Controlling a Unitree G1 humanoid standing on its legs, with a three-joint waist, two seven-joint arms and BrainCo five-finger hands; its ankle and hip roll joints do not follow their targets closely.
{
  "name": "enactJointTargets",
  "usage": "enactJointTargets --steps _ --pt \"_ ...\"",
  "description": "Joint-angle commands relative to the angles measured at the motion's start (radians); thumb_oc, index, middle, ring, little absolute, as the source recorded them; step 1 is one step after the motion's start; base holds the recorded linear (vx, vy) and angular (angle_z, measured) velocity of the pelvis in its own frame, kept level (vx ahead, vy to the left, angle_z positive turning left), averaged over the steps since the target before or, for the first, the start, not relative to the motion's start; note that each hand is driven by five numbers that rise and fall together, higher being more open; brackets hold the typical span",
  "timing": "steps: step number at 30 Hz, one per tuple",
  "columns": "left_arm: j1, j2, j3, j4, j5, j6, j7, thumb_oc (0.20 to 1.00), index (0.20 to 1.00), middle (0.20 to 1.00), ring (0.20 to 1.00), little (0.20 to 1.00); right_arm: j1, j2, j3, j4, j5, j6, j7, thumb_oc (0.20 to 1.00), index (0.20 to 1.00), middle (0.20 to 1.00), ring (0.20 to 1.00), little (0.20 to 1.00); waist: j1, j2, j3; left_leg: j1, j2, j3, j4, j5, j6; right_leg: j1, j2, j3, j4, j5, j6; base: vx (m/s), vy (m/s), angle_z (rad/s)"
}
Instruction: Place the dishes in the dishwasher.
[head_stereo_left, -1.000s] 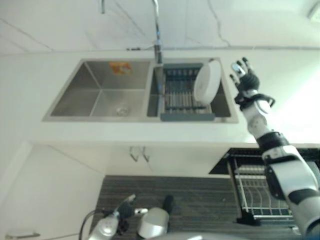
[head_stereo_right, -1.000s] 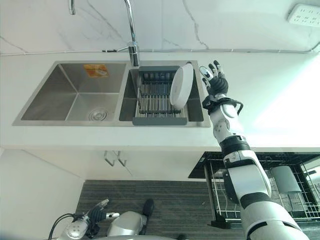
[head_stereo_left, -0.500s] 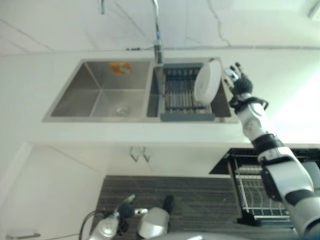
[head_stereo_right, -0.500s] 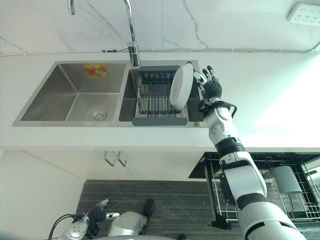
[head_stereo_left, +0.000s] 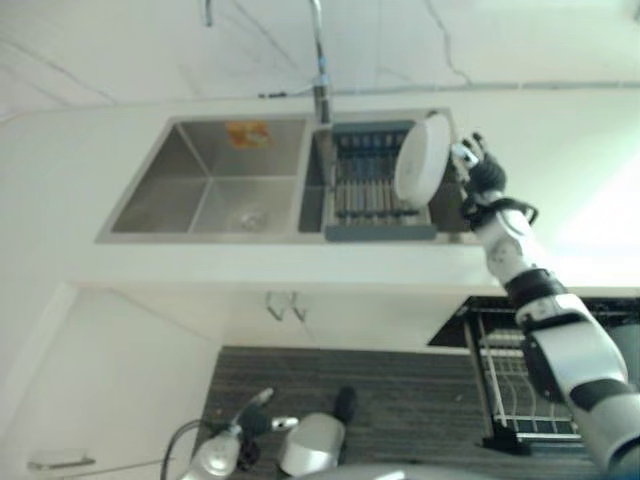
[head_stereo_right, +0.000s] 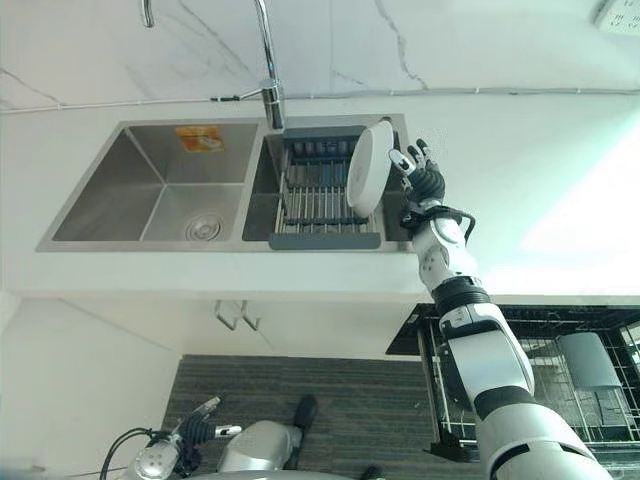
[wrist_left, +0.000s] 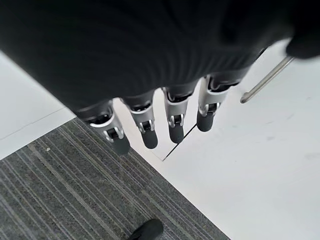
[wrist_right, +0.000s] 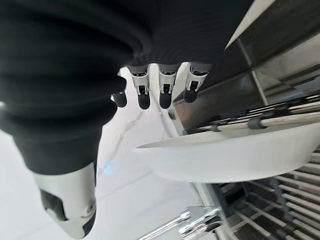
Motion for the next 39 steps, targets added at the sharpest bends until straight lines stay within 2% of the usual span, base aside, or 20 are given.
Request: enactJointTargets --steps 1,11,28,39 --pt "0.009 0.015 -0.101 -0.021 0.044 -0.056 -0.011 1.0 1.0 1.0 1.0 1.0 -0.026 -0.067 0.034 -0.02 -0.008 -0.03 0.017 1.0 1.0 1.0 1.0 1.0 0.043 0.013 -0.008 0.036 0.085 -0.003 0.003 -0.087 -0.06 -0.072 -0.079 0.046 0.135 -0.052 0.009 0.03 0.0 0.01" --pt "-0.006 0.02 -0.145 -0.03 0.064 -0.041 -0.005 1.0 1.0 1.0 1.0 1.0 -0.044 -0.06 0.043 -0.001 -0.019 -0.026 0.027 1.0 1.0 1.0 1.0 1.0 0.041 0.009 0.001 0.039 0.087 -0.002 0.005 -0.086 -0.057 -0.074 -0.078 0.053 0.142 -0.053 0.008 0.0 0.0 0.0" --pt "-0.013 0.037 -0.14 -0.035 0.067 -0.038 -0.008 1.0 1.0 1.0 1.0 1.0 -0.096 -0.083 0.069 0.023 -0.088 -0.018 0.028 1.0 1.0 1.0 1.0 1.0 0.063 0.002 0.031 0.023 0.086 -0.01 0.015 -0.079 -0.05 -0.086 -0.082 0.048 0.162 -0.051 0.012 0.0 0.0 0.0" --pt "-0.019 0.039 -0.131 -0.031 0.078 -0.007 0.027 1.0 1.0 1.0 1.0 1.0 -0.132 -0.089 0.085 0.029 -0.11 -0.02 0.013 1.0 1.0 1.0 1.0 1.0 0.074 0.0 0.05 0.01 0.086 -0.018 0.022 -0.072 -0.048 -0.097 -0.086 0.046 0.179 -0.053 0.012 0.0 -0.001 0.04"
